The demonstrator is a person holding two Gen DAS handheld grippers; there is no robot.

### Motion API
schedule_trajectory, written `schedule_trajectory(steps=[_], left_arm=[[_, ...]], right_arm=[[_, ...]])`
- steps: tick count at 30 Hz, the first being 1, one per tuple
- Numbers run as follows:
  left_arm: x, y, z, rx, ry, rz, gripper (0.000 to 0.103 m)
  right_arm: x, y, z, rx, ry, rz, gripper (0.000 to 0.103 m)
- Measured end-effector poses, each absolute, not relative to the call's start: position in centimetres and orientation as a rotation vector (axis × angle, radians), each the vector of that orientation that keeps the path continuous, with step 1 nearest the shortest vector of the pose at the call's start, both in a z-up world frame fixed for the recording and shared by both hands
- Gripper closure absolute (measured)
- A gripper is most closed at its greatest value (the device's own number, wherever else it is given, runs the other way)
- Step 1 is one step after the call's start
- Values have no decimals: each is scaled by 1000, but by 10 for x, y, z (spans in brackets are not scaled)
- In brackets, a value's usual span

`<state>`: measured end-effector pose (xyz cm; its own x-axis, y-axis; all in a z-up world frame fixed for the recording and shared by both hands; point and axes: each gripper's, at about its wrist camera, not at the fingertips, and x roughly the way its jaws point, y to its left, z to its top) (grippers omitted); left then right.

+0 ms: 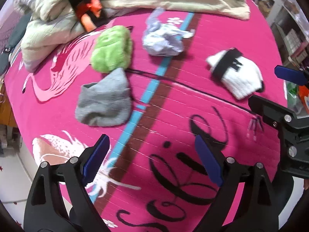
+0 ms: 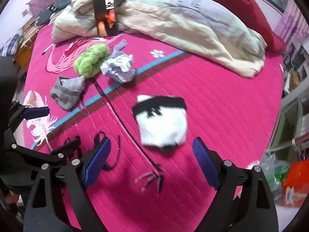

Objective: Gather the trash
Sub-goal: 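Move both grippers back over the bed toward the grey and white socks, then grasp the grey sock with the left gripper while the right gripper grasps the white R sock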

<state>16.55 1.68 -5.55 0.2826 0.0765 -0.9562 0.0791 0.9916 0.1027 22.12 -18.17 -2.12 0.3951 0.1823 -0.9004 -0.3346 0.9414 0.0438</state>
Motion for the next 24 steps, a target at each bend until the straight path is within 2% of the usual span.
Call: schedule_trajectory(steps=[16,19,24], left_arm=[[194,55,-77,126,1302,22,12],[200,56,-82,125,1306,11,7],[211,59,-89,128,1314,2,6]], right_arm=[[247,-157,-33,-219,1129,351,18],[249,-161,-39,-215,1145,341,17],[253,-164,-46,-212,1163,330,16]])
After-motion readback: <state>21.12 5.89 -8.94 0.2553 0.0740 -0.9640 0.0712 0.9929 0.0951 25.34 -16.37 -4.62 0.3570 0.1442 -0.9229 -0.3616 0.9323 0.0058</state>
